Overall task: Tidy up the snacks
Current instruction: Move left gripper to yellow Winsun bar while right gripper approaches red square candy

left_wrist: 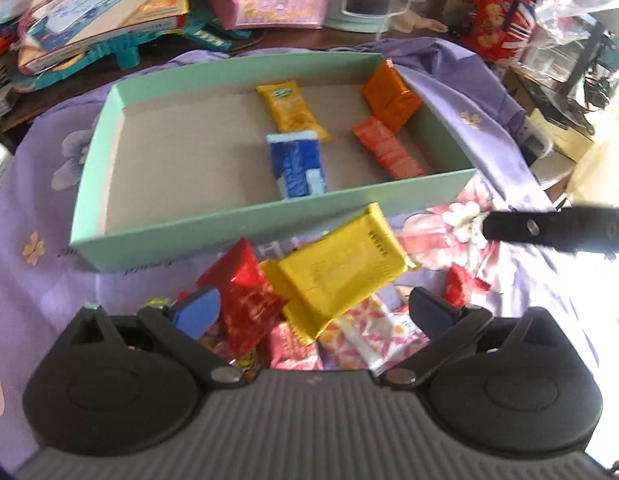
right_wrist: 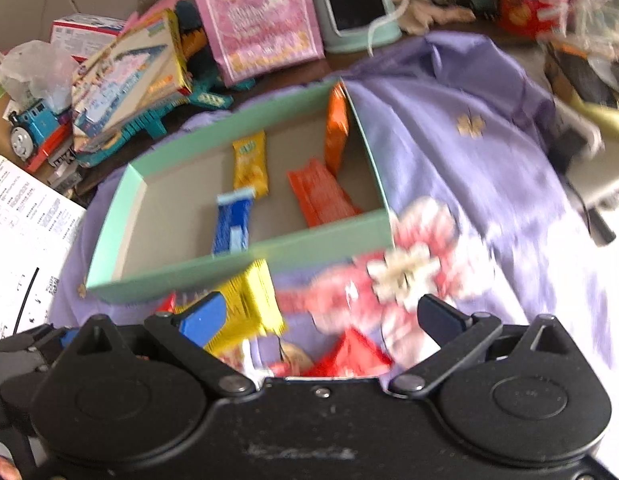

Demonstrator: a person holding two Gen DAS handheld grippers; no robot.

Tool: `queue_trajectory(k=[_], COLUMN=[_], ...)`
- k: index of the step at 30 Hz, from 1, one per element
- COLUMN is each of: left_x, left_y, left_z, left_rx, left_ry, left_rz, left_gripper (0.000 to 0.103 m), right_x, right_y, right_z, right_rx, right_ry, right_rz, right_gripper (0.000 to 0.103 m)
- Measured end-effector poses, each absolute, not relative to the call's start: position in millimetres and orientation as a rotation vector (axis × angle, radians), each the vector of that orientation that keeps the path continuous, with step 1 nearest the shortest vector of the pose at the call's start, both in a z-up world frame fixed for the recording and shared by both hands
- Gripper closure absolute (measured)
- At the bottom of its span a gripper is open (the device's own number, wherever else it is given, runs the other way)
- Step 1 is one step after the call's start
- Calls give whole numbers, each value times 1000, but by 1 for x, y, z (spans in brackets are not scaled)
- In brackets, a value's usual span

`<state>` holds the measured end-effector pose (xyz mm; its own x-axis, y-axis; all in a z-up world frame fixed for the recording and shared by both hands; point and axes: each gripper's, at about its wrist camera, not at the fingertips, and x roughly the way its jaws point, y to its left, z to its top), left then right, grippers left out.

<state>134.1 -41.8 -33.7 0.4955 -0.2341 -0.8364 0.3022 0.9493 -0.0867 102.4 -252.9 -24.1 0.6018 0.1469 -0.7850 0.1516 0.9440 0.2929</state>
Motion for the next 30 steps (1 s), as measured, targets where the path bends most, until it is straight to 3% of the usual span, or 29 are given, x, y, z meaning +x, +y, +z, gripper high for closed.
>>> queue_trajectory(k=[5, 6, 10, 21, 30], left_x=[136, 135, 133, 148, 161], left_y=[-25, -23, -16, -53, -77], left_z=[-36, -36, -34, -41, -59], left_rx=[29, 28, 35, 150, 260], left_ry=[1004, 999, 965, 963, 1000], left_rz=[-290, -288, -273, -357, -421], left_gripper=[0, 1, 1, 4, 4], right_x=[86, 85, 82, 97, 101], right_y=[-256, -256, -263, -260, -241], right_z=[-41, -45, -59, -81, -80], right_rx=[359, 361, 419, 473, 283], right_ry=[956, 962, 999, 1049, 1013], right_rz=[-36, -45, -45, -12, 18], right_gripper=[2, 9, 18, 56, 66])
